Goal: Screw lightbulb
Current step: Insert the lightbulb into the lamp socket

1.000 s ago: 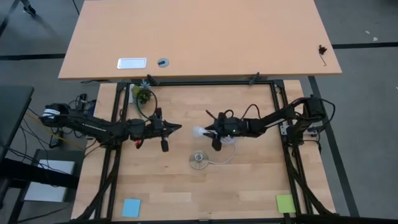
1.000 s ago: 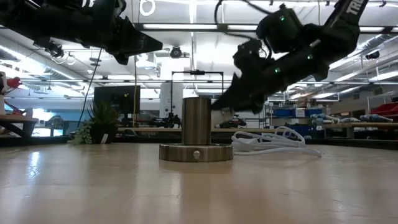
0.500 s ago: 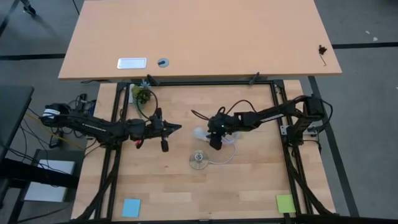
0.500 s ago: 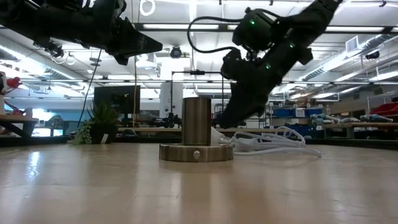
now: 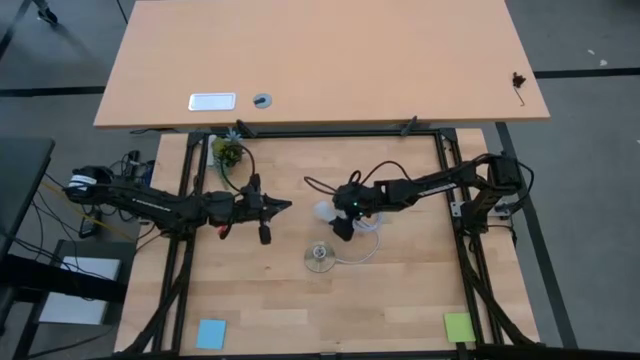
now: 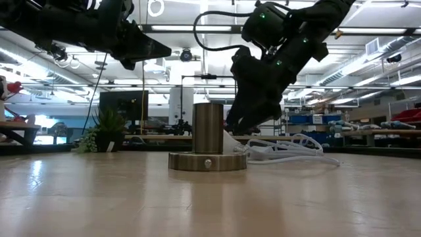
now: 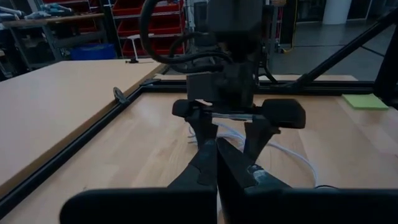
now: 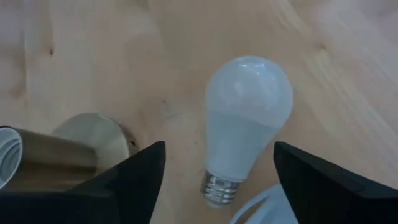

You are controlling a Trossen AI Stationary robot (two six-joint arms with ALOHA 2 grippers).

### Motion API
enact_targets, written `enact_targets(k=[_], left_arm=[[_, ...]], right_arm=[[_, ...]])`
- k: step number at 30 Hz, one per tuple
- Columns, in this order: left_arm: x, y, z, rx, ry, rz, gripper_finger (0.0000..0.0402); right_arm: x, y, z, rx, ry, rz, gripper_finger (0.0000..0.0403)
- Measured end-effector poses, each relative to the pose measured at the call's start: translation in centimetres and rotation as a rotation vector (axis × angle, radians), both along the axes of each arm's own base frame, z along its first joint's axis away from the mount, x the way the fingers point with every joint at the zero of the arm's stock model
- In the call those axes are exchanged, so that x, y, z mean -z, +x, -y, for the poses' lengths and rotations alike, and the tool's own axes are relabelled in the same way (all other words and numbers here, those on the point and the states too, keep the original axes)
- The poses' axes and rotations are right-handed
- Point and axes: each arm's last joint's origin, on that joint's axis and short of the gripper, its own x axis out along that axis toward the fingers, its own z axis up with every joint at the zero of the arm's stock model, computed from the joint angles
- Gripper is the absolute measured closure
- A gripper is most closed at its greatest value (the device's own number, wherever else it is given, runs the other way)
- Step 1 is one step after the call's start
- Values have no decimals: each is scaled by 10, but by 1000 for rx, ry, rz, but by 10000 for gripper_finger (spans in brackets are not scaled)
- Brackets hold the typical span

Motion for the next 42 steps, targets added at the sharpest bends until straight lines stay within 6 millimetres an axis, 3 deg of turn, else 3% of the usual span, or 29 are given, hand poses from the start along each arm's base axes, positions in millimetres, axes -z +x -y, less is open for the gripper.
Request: enact_targets(k=[6,14,27,42], left_arm=[[0,0,0,0,-1,1,401],[0,0,0,0,-1,-1,401],[4,-1,0,-1,-10,-39,401],[4,-1,0,-2,-12,-37,401]], right_arm=[[13,7,5,14,-2,-4,85],[42,25,8,18,-4,-95,111],[24,53,8,-336,-265,-34,124],[25,52,16,-349,-214,-23,172]])
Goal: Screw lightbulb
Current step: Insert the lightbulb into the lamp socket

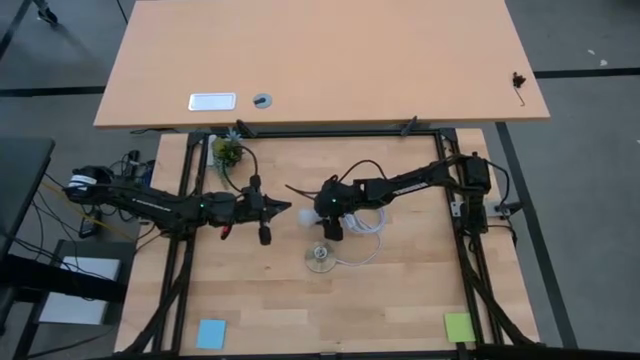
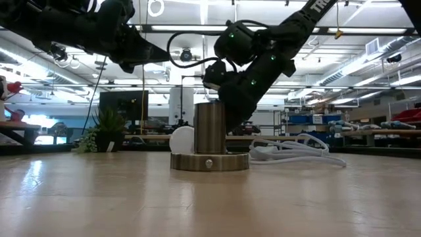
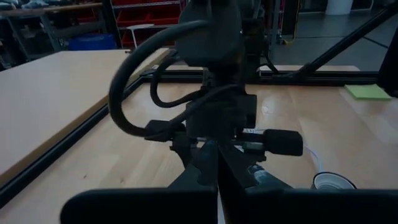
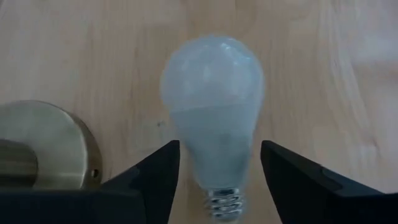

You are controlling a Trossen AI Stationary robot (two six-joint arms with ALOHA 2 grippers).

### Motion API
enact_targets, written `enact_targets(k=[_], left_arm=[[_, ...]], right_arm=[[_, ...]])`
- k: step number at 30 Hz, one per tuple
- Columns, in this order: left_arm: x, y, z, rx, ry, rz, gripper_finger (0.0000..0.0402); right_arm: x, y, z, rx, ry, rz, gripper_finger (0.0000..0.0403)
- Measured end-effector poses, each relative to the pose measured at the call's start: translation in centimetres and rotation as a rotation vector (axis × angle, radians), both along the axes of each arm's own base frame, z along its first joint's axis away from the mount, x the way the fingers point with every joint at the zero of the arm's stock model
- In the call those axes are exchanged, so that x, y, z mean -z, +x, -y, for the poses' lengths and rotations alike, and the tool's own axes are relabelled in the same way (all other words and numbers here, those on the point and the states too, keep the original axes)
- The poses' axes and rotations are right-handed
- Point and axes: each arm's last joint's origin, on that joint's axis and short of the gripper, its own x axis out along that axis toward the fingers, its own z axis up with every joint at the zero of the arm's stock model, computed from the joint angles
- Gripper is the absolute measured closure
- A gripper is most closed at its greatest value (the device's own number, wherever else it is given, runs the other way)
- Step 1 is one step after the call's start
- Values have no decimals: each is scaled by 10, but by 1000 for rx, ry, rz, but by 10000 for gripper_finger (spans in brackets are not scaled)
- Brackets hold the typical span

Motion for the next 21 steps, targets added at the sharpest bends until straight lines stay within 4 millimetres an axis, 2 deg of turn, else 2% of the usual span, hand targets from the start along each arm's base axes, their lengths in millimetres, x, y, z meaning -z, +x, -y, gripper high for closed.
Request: enact_targets(k=[10,19,21], left_arm=[[0,0,0,0,0,-3,401],[1,0,0,0,-2,-10,401],[1,0,0,0,-2,-11,401]], right_arm=[[33,9,0,-1,22,-28,175],[21,13,3,2,49,29,184],[24,16,4,-8,63,36,185]])
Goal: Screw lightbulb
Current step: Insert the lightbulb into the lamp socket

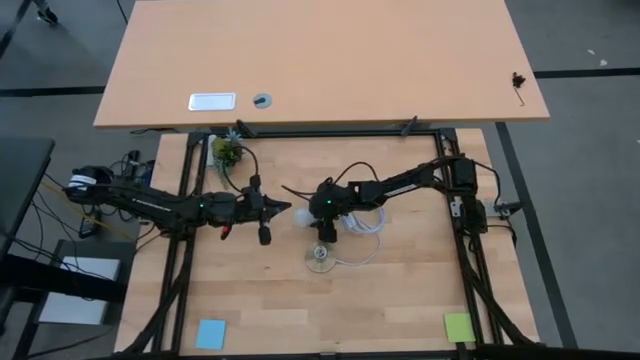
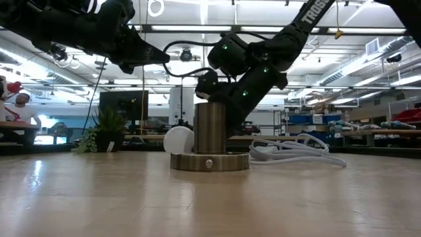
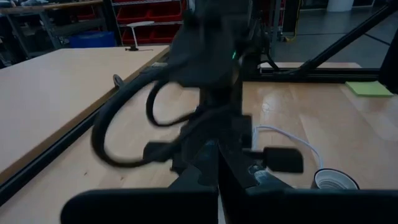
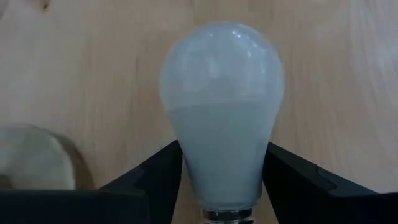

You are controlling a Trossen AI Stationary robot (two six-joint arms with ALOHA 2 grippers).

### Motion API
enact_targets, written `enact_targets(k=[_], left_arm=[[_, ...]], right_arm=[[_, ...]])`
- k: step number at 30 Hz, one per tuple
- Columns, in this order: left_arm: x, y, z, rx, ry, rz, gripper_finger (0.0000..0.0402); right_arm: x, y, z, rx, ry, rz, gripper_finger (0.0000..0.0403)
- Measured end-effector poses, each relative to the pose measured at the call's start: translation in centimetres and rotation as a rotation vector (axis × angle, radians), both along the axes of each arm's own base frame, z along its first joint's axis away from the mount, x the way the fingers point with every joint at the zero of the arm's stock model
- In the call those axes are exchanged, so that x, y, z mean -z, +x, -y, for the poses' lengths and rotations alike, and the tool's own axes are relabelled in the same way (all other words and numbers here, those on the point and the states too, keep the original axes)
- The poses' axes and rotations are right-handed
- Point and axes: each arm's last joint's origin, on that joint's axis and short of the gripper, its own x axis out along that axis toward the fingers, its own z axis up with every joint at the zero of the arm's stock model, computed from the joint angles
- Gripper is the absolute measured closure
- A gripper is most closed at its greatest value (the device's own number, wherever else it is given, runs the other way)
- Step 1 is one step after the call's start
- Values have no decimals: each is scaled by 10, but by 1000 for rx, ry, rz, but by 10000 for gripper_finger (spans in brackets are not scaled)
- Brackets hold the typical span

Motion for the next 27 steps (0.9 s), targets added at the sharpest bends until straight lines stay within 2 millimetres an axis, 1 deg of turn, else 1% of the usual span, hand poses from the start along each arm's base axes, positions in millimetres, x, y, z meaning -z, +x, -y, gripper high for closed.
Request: enact_targets(k=[1,4,6,8,12,16,18,20,24,27], left_arm=[[0,0,0,0,0,0,401],[0,0,0,0,0,0,401],[0,0,0,0,0,-1,401],[0,0,0,0,0,0,401],[0,0,0,0,0,2,401],[-3,0,0,1,-2,29,401],[-7,1,1,5,10,68,401],[-13,1,2,15,39,122,401],[-25,0,7,78,79,235,401],[-27,0,10,144,74,259,401]], right_arm=[[4,0,0,-3,1,-11,187],[4,0,0,-11,-7,-4,205],[3,1,-2,-27,-21,6,227],[-2,2,-5,-44,-31,33,251],[-30,4,-12,-63,-41,150,254],[-57,0,-16,-65,-52,205,254],[-70,-4,-19,-72,-55,246,254],[-77,-11,-24,-75,-47,270,254],[-80,-28,-36,-70,-2,301,254],[-77,-45,-50,-69,42,404,254]])
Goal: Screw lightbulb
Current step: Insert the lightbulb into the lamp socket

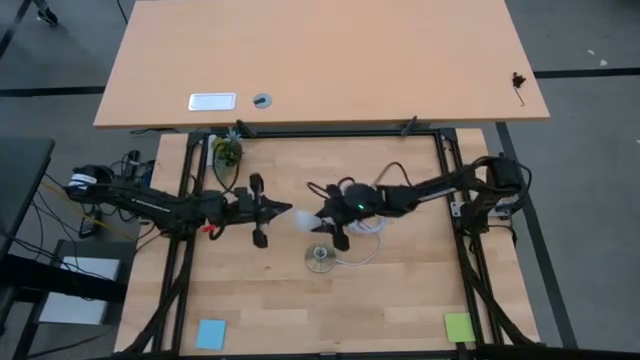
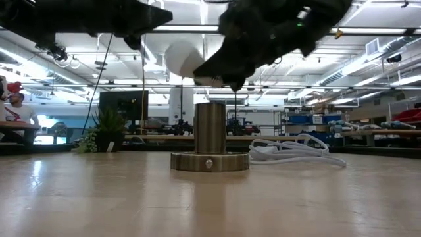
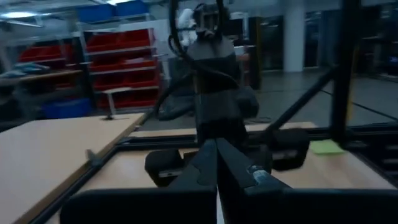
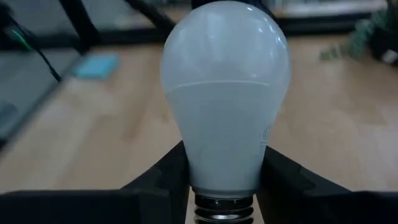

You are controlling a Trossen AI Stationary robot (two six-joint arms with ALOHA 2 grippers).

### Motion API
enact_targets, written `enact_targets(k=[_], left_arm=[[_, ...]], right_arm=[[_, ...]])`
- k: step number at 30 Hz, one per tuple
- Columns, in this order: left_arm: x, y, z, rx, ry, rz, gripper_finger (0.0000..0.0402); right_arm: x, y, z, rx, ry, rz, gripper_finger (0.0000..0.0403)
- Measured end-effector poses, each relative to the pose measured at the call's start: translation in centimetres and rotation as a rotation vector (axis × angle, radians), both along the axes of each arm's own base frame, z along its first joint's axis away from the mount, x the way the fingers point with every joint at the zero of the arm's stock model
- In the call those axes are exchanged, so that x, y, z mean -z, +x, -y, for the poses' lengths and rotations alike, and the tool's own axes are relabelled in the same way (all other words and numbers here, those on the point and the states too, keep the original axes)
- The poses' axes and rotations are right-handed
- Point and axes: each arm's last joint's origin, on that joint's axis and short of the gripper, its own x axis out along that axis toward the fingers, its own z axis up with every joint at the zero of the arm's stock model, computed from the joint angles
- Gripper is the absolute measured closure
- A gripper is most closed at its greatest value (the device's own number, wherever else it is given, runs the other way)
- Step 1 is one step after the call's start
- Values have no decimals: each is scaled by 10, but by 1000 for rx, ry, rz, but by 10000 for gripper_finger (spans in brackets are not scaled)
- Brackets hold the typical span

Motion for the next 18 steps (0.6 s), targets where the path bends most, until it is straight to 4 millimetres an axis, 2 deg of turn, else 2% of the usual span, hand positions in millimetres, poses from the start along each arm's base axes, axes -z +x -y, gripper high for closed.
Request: enact_targets(k=[5,7,14,18], left_arm=[[9,4,10,73,49,-44,401],[7,7,13,87,53,-3,401],[30,24,18,99,7,-20,401],[36,30,19,99,1,9,401]], right_arm=[[13,-22,-19,20,66,288,254],[21,-26,-24,38,91,349,254],[47,-18,-37,55,100,341,254],[49,-16,-41,44,100,360,248]])
